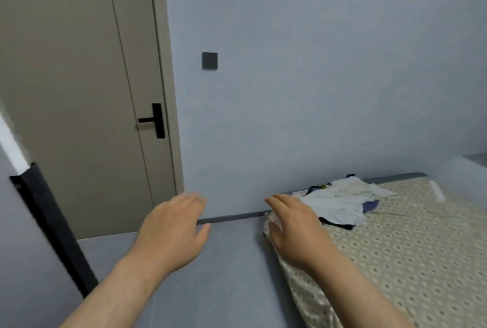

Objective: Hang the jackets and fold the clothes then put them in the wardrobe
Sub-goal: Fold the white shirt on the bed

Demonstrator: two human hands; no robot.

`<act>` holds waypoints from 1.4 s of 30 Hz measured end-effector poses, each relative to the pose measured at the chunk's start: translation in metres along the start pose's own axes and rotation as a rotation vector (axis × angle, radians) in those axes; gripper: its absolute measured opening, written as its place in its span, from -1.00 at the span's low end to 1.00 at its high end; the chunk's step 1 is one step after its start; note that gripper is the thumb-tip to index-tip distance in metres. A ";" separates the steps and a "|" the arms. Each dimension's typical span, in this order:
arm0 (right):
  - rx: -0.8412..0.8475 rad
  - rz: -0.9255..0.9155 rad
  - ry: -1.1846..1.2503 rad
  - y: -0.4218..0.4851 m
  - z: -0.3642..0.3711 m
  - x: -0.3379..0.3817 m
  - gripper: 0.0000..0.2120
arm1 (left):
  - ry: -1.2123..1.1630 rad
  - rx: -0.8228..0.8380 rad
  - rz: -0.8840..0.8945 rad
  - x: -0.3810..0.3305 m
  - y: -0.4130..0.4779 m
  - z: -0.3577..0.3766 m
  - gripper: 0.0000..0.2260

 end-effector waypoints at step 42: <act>0.264 0.684 0.502 -0.121 0.236 -0.600 -0.49 | -0.141 0.744 0.046 -0.445 0.268 0.550 -0.63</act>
Point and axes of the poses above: each hand's wrist, its own y-axis towards the middle knuckle, its own z-axis out of the palm, x = y × z, the point moved 1 cm from there along y, towards the middle knuckle, and after that the axes turned 13 degrees about -z, right-handed, at the moved point
